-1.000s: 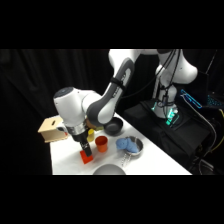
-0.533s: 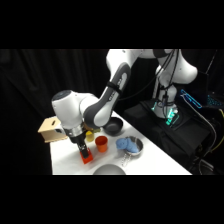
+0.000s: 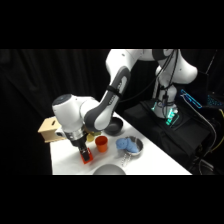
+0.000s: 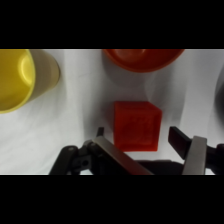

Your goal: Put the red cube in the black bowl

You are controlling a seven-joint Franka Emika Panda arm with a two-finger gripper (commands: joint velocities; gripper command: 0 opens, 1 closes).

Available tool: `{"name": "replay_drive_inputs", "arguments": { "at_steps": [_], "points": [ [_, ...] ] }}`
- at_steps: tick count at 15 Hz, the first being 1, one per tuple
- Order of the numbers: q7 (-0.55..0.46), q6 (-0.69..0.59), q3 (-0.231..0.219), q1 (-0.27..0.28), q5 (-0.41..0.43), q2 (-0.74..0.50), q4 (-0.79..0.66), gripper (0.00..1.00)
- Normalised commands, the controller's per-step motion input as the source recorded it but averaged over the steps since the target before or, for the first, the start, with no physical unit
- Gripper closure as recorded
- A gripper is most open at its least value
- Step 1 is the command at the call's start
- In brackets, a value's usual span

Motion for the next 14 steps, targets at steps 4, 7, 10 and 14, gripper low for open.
{"name": "replay_drive_inputs", "arguments": {
  "at_steps": [4,7,10,14],
  "points": [
    [0.01,0.13,0.042,-0.011,0.081,0.03,0.00,0.00],
    [0.01,0.17,0.024,-0.014,0.073,0.04,-0.01,0.00],
    [0.01,0.18,0.016,-0.019,0.074,0.05,0.00,0.00],
    [0.03,0.20,-0.001,-0.002,0.060,0.02,-0.02,0.26]
  ]
}}
